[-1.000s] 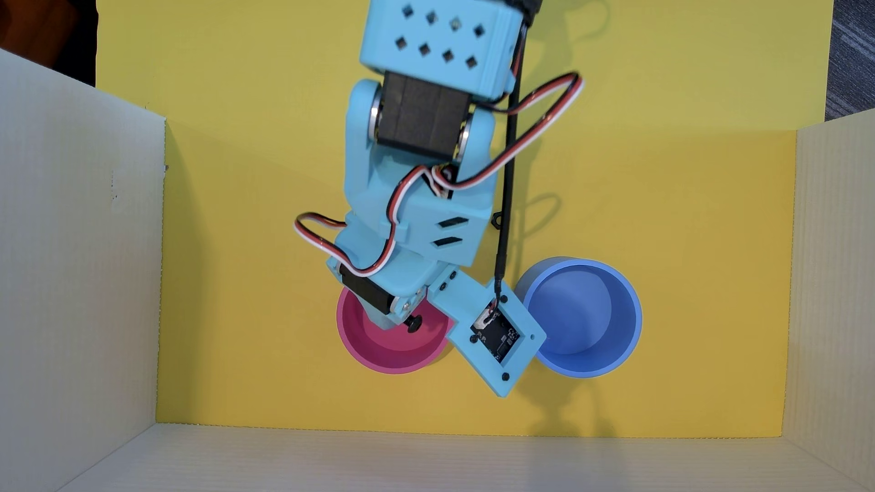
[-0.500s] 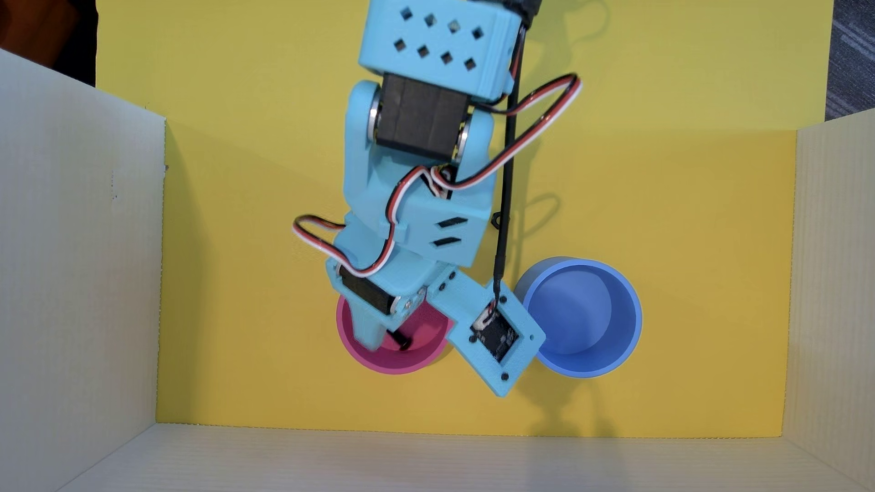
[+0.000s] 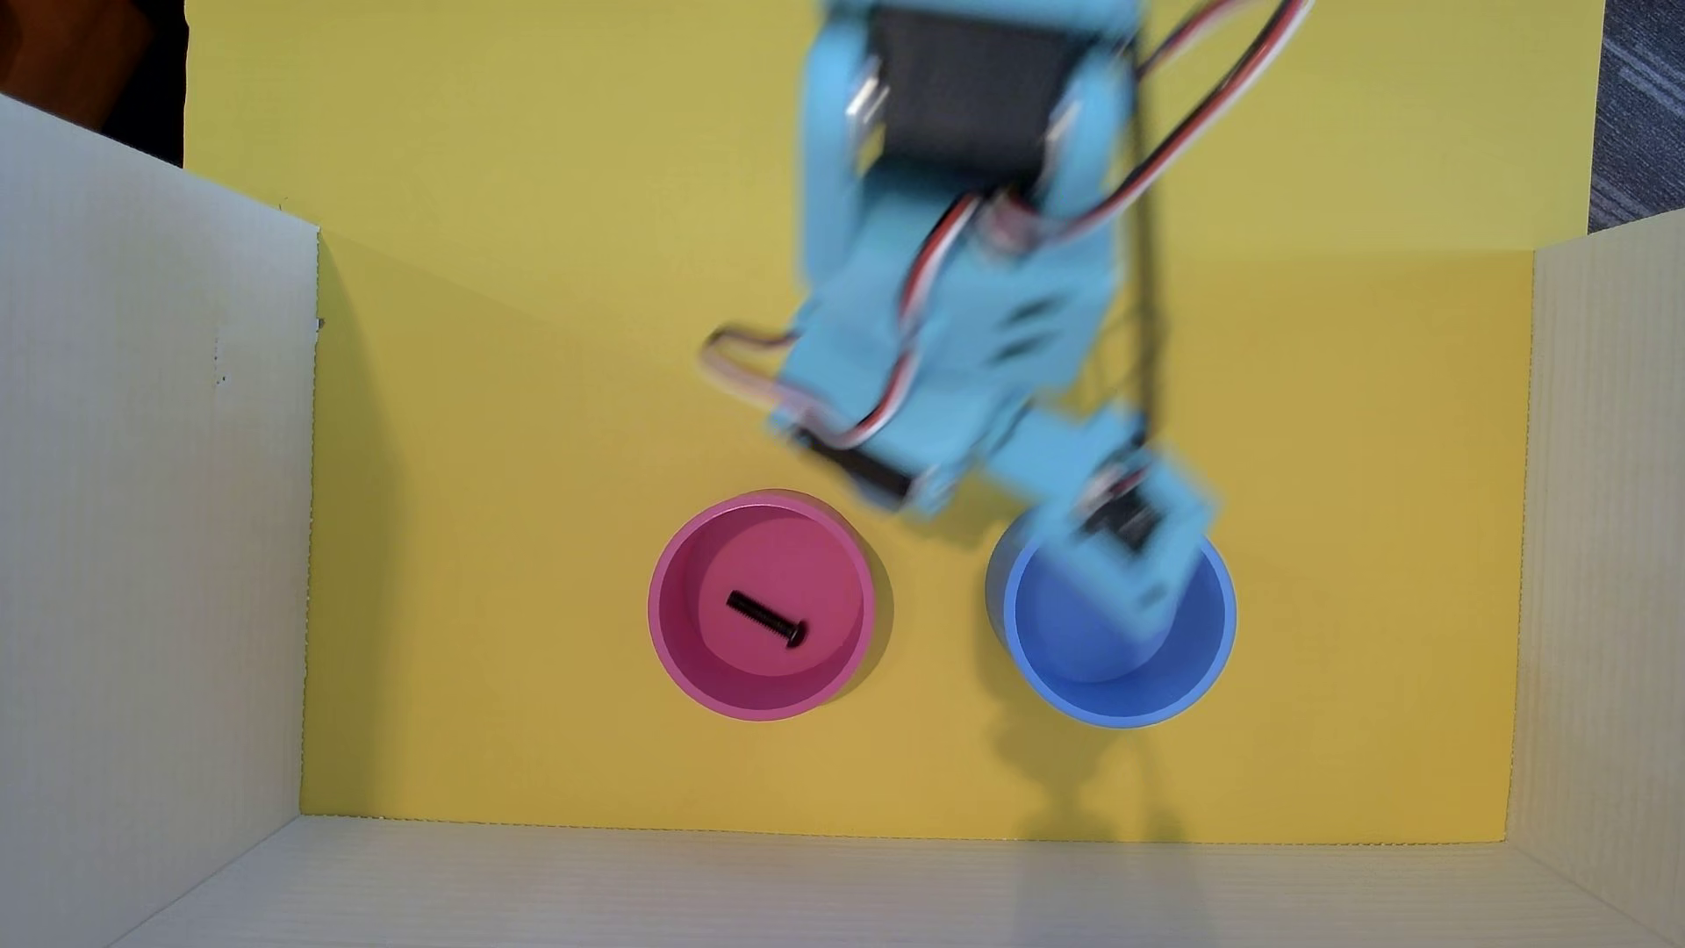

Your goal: Pick up the bolt and place it in the pink box

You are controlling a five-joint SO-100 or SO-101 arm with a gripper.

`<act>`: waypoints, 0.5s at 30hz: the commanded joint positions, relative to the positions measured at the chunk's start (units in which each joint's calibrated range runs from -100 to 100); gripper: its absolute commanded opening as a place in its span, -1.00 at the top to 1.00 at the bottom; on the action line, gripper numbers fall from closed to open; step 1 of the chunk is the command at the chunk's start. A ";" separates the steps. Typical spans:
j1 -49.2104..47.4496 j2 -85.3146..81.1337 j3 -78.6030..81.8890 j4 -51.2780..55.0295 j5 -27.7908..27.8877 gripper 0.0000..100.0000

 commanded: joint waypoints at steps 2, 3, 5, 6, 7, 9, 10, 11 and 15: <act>-1.37 -15.98 8.72 -0.16 0.39 0.98; -1.37 -19.18 11.43 -1.19 0.39 0.98; -1.07 -25.33 17.67 -3.94 0.39 0.98; -0.85 -28.36 21.02 -5.40 0.39 0.98; -0.78 -31.56 24.55 -6.85 0.44 0.98; -1.29 -38.12 32.24 -9.60 1.90 0.98; -1.44 -41.40 35.94 -10.71 3.31 0.98; -1.51 -44.86 39.93 -11.74 4.61 0.98; -1.73 -59.33 53.67 -14.32 6.85 0.98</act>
